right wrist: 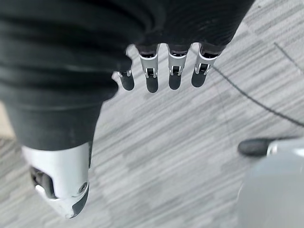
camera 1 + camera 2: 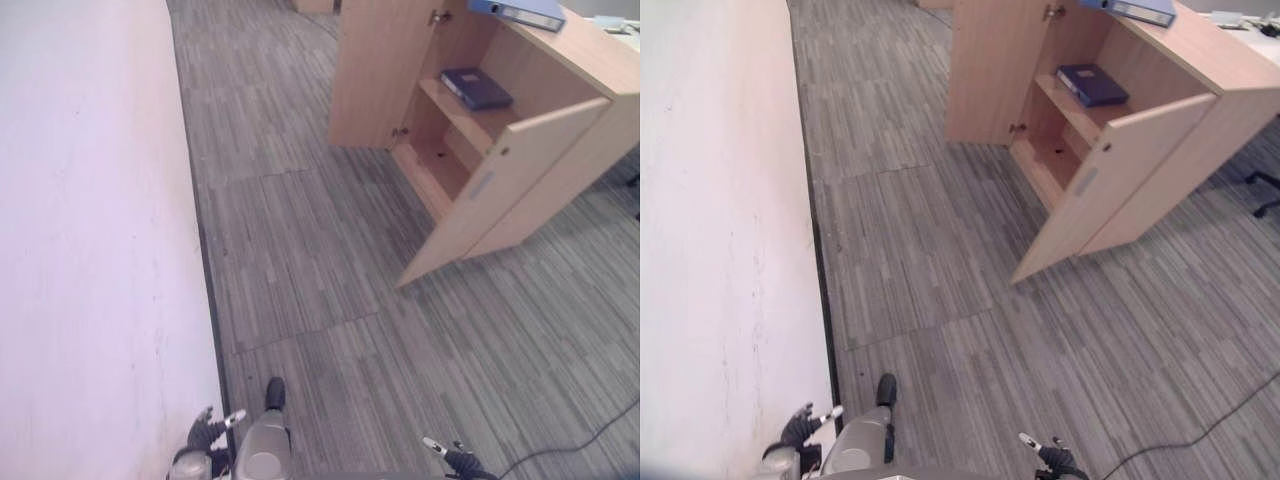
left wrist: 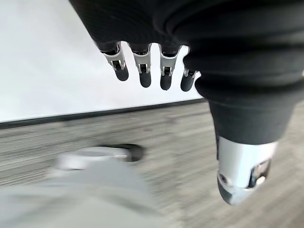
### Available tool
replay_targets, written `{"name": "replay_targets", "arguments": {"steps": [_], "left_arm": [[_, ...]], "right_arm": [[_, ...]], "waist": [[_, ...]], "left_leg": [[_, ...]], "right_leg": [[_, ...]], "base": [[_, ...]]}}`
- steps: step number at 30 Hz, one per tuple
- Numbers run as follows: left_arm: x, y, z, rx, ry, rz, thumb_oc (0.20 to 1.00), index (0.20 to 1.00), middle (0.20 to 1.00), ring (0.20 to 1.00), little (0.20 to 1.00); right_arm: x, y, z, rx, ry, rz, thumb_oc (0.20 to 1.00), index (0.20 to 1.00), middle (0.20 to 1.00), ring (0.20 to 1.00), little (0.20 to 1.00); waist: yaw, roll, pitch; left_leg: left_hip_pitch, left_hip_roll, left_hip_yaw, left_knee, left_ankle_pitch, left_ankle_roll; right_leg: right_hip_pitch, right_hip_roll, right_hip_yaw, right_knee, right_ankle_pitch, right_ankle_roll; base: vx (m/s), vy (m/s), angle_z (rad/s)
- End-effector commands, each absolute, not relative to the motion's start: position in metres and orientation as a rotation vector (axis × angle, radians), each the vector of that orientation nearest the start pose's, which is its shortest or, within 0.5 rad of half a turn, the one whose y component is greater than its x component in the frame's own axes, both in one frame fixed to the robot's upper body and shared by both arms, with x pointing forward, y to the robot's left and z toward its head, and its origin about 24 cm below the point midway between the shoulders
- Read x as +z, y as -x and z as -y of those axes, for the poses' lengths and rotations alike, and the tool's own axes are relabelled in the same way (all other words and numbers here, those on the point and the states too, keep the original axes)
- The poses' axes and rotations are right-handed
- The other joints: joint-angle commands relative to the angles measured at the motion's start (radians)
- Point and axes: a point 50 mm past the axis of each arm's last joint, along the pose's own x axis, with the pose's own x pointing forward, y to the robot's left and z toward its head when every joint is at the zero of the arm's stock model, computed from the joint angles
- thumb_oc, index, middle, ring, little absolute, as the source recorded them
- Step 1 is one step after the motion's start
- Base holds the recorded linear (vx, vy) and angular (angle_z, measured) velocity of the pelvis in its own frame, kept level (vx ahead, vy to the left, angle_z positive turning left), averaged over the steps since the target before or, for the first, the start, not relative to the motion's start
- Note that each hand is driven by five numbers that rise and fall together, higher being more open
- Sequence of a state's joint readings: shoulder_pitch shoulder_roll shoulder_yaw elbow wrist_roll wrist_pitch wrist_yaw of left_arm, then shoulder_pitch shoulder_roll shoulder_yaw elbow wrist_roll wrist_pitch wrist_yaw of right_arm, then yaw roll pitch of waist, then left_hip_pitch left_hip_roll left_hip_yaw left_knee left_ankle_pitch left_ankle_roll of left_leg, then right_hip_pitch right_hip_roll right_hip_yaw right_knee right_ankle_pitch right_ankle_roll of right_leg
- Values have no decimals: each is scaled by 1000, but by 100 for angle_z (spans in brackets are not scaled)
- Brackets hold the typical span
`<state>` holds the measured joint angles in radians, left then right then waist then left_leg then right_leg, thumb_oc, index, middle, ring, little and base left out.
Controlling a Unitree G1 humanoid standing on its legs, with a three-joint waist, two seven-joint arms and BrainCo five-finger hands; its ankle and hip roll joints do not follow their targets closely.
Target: Put the empty folder in the office cabinet
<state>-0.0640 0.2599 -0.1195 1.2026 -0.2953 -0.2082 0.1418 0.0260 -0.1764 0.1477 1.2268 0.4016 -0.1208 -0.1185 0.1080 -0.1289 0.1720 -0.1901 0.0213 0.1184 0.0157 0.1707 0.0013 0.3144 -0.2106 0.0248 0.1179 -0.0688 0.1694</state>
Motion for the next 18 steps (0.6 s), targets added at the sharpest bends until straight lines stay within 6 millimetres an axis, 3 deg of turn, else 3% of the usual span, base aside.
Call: {"name": "replay_targets", "arguments": {"steps": [1,2,3,6,9,11,12,14,18], "left_arm": [[-137,-133,-250,259,-214,-880,1000,1000,1000,1000,1000],[-137,-133,-250,259,-214,-880,1000,1000,1000,1000,1000],[-131,-143,-253,241,-235,-844,1000,1000,1000,1000,1000],[-123,-159,-255,224,-263,-788,1000,1000,1000,1000,1000],[-119,-167,-254,211,-281,-759,1000,1000,1000,1000,1000],[-117,-171,-253,192,-286,-745,1000,1000,1000,1000,1000],[-115,-175,-250,173,-289,-730,1000,1000,1000,1000,1000],[-113,-178,-248,158,-297,-723,1000,1000,1000,1000,1000],[-111,-182,-244,114,-318,-704,1000,1000,1000,1000,1000]], "right_arm": [[-154,-99,239,-387,-14,-1047,1000,1000,1000,1000,1000],[-154,-99,239,-387,-14,-1047,1000,1000,1000,1000,1000],[-151,-113,236,-373,-28,-1003,1000,1000,1000,1000,1000],[-145,-132,234,-377,-47,-942,1000,1000,1000,1000,1000],[-142,-138,236,-401,-69,-914,1000,1000,1000,1000,1000],[-144,-130,241,-419,-64,-940,1000,1000,1000,1000,1000],[-148,-117,246,-449,-54,-981,1000,1000,1000,1000,1000],[-150,-108,249,-470,-53,-1010,1000,1000,1000,1000,1000],[-157,-74,259,-553,-57,-1108,1000,1000,1000,1000,1000]], "waist": [[20,25,-38],[21,25,-38],[21,32,-27],[-3,82,0],[-42,113,36],[-64,133,51],[-91,138,68],[-107,134,76],[-149,130,83]], "left_leg": [[-102,104,12,-11,51,-92],[-102,104,13,-11,51,-92],[-70,88,43,-19,12,-60],[8,88,69,-42,-34,-29],[121,66,75,-77,-84,-14],[171,69,83,-86,-107,-12],[221,64,91,-91,-136,-12],[249,56,97,-94,-154,-13],[341,45,151,-93,-221,-25]], "right_leg": [[7,25,53,40,86,40],[7,25,54,40,86,40],[-69,10,35,173,212,65],[-176,11,-50,346,288,90],[-290,-11,-122,403,245,75],[-355,15,-161,354,174,55],[-407,34,-216,299,105,35],[-433,39,-251,257,98,30],[-475,5,-449,129,122,12]], "base": [[156,184,2],[209,296,-2],[199,307,-9],[218,340,-8],[281,262,-23],[363,150,-37],[307,83,3],[251,15,-13],[266,0,-24]]}}
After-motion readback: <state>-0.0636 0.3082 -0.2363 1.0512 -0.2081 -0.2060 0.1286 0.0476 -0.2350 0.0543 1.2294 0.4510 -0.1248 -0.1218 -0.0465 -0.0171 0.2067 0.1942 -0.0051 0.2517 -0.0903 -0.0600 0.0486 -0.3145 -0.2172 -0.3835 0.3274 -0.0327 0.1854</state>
